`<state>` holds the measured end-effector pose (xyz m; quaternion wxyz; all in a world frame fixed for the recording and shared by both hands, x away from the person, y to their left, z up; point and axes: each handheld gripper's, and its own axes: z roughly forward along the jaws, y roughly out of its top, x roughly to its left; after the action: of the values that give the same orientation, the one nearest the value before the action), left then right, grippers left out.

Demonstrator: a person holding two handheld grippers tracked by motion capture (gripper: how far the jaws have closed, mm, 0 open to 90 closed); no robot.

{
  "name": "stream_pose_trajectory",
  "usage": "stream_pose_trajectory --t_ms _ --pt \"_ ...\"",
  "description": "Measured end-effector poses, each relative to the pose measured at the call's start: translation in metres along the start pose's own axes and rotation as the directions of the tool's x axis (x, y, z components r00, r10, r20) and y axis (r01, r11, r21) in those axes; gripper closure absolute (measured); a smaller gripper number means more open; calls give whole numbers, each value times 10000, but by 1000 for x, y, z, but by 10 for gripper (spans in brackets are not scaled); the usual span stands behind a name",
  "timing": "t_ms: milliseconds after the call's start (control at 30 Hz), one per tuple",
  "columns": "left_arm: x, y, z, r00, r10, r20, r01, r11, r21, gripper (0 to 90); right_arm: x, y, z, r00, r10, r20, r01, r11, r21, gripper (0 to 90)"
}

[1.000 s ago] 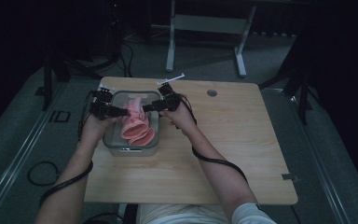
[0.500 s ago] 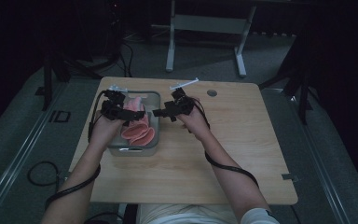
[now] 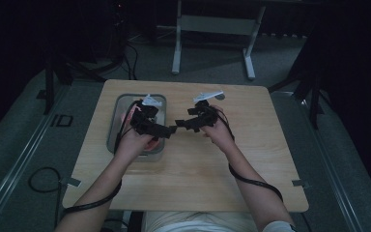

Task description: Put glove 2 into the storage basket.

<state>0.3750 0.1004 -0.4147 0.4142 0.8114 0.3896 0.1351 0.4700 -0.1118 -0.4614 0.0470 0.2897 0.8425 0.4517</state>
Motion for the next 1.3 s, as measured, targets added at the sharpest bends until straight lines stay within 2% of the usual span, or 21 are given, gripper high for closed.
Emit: stream_pose_trajectory --t_ms 67,233,433,467,600,833,967,1100,1300 --pt "-7 -1 5 9998 187 87 -188 9998 102 13 -4 -5 -2 10000 58 31 -58 10000 32 144" --pt "-21 -3 13 9981 343 507 -347 9994 61 13 -10 -16 -6 9998 104 167 -106 9999 84 147" --pt "-37 -8 24 9956 729 589 -735 9973 78 13 -16 -32 -9 9996 135 244 -139 9997 197 151" --pt "-40 -9 26 9943 894 581 -903 9958 132 13 -17 -35 -9 9996 94 252 -98 9998 180 151" --pt "-52 -15 39 9896 1140 876 -1174 9924 355 13 -20 -45 -12 9994 121 334 -124 9999 111 153" --pt "-61 -27 57 9851 1349 1065 -1406 9889 472 13 -25 -61 -15 9988 102 488 -107 9999 103 156" --pt "-69 -35 67 9772 1763 1182 -1848 9806 648 13 -28 -73 -15 9987 21 515 -32 9998 200 153" --pt "-75 -41 73 9725 1892 1356 -1994 9777 658 13 -30 -82 -16 9979 52 638 -65 9998 206 153" --pt "-82 -53 80 9641 2196 1490 -2279 9728 408 13 -33 -94 -16 9966 -1 825 -22 9996 286 150"
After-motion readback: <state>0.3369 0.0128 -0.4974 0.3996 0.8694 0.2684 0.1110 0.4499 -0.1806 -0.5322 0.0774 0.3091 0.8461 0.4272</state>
